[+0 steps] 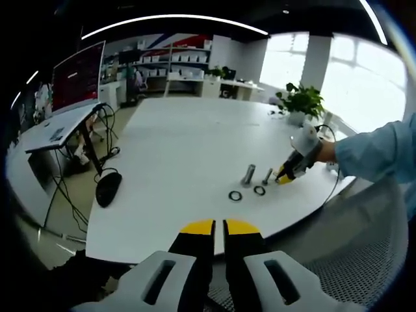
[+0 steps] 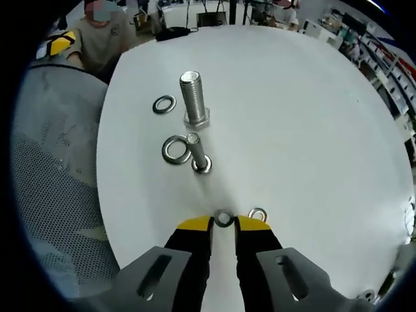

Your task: Place the washer onto the threaded stud by aligning its center hole with the stud, sliding it down to the base, and recovering from edge contact or off-axis alignment until the washer reaches the visible bottom stop.

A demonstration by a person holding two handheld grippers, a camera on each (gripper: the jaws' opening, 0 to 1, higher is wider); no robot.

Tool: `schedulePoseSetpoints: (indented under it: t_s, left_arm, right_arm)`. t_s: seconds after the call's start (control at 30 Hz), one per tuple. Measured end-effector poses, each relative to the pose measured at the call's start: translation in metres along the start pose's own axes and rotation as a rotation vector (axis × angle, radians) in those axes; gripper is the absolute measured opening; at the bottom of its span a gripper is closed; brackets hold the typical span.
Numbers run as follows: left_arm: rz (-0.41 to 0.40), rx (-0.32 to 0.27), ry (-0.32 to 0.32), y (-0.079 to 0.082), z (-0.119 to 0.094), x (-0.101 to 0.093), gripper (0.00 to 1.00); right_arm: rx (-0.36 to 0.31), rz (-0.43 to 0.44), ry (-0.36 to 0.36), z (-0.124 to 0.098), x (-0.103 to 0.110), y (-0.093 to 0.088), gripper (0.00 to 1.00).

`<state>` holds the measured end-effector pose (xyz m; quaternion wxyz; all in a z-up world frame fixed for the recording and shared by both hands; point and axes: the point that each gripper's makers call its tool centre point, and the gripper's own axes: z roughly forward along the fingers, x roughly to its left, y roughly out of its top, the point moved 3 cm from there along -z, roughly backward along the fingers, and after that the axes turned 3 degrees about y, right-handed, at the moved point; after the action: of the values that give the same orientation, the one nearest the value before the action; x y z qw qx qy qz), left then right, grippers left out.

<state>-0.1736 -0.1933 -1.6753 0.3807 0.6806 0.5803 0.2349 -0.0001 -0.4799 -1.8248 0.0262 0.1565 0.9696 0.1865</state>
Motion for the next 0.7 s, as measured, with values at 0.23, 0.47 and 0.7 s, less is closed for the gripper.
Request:
schedulePoseSetpoints:
  t_s: [0.23, 0.47, 0.7]
  left_arm:
    - [0.001, 0.006, -0.003, -0.001, 0.000, 0.000, 0.02]
    - [0.002, -0.003, -0.009, 0.001, 0.000, -0.001, 0.02]
    - [0.003, -0.010, -0.013, 0.002, 0.001, -0.001, 0.02]
  right_arm:
    - [-0.017, 0.003, 0.014, -0.009, 0.004, 0.001, 0.15]
    - [-0.030, 0.003, 0.024, -0.019, 0.005, 0.006, 0.15]
    - [-0.076, -0.003, 0.011, -0.030, 0.006, 0.019, 0.15]
